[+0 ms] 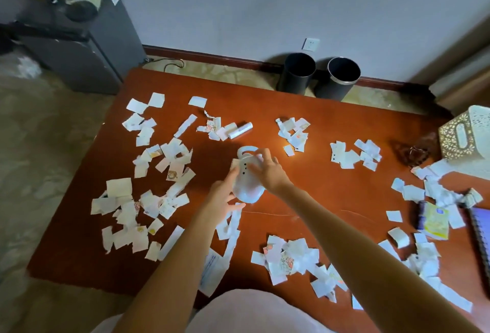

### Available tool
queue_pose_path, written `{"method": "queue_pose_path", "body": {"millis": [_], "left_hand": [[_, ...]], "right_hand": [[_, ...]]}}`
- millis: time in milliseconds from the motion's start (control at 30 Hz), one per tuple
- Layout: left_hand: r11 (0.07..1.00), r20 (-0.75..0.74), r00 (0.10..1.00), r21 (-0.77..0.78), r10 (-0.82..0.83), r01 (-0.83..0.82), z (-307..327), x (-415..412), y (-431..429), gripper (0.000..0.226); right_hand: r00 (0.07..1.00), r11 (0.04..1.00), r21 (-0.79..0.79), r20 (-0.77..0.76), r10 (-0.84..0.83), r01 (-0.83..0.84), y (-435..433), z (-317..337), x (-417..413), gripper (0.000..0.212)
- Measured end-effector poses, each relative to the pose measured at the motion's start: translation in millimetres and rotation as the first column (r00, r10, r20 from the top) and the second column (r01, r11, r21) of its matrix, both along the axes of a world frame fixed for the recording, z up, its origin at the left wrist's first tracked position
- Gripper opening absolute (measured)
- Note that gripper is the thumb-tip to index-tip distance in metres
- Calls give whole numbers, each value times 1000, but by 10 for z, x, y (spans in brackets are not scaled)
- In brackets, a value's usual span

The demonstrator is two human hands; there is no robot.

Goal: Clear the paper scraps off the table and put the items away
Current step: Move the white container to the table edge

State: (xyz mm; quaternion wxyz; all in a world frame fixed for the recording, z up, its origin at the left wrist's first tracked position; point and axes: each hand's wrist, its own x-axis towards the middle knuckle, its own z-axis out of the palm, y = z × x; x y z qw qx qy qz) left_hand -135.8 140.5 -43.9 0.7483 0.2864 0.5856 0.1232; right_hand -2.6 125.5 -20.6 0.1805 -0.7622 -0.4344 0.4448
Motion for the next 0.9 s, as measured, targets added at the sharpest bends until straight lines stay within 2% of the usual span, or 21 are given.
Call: {"method": "queue_pose_path", "body": {"millis": [100,200,333,400,467,533,600,700,900], "left_hand": [[994,-97,991,-45,95,-99,22,153,26,72],[999,-145,988,14,54,-53,-58,224,53,68],[975,-193,972,151,-130,160,-61,296,97,59],[948,-222,954,198,-202,247,-29,338,121,56],[942,-231,946,197,-226,273,-28,348,134,54],[956,-197,956,156,-217,249,-2,320,108,48],[978,-123,979,113,-162,176,-6,276,59,45],[992,-78,991,63,-107,112,-7,214,-9,52],[998,-175,984,42,-31,39,101,67,-130,53]], "right_hand": [[995,997,-37,-75,-72,69,-56,6,169,35],[994,990,-117,-62,-86,79,-53,17,385,30],[989,976,-157,23,-149,151,-51,-167,609,32],[980,969,-162,-39,-197,188,-60,-251,632,50],[984,976,-168,-89,-155,139,-63,-290,625,48],[984,979,-158,-102,-148,131,-71,-348,631,34],[963,966,-166,-149,-226,201,-113,-385,623,30],[913,940,-173,-240,-329,294,-235,-438,561,29],[904,940,-122,-258,-340,319,-433,-332,379,20]]}}
